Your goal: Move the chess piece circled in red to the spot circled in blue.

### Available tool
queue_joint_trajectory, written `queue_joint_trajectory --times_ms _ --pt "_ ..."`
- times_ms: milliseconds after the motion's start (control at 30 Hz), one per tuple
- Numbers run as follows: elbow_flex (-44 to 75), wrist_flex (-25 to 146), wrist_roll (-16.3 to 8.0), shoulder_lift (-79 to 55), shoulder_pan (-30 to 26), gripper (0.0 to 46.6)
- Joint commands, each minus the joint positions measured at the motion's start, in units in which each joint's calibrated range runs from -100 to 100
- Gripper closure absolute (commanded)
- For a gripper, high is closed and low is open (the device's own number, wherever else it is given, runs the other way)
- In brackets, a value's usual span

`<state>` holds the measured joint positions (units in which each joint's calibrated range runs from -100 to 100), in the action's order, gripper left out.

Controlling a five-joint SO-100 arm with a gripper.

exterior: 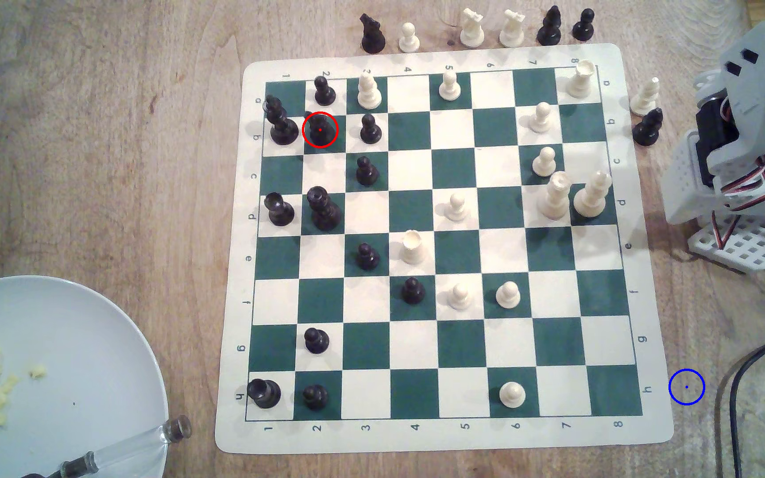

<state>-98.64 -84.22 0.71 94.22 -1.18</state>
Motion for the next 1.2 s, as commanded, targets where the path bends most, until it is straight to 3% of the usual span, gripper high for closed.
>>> queue_joint_trajectory --times_ms 0,167,467,600,667,867,900,1000,1033,1067,1167 --pt "-1.26 -10.62 1.17 1.54 -0.11 46.4" --pt "0.91 7.89 1.17 1.54 1.06 46.4" --pt "18.59 65.88 0.83 1.62 9.74 46.4" --pt "23.21 79.64 0.73 -0.25 9.51 46.4" --pt "28.74 92.90 0.68 -7.29 9.82 46.4" --pt "37.27 99.13 0.68 -21.89 9.74 46.4" --pt "38.63 99.13 0.68 -24.01 9.82 43.8" --pt "40.53 100.85 0.68 -26.56 9.82 41.5" --pt "41.62 102.65 0.68 -28.09 9.90 42.5" --pt "43.43 104.53 1.03 -31.32 9.74 46.4" --pt "48.51 108.96 0.39 -36.75 9.04 46.4"
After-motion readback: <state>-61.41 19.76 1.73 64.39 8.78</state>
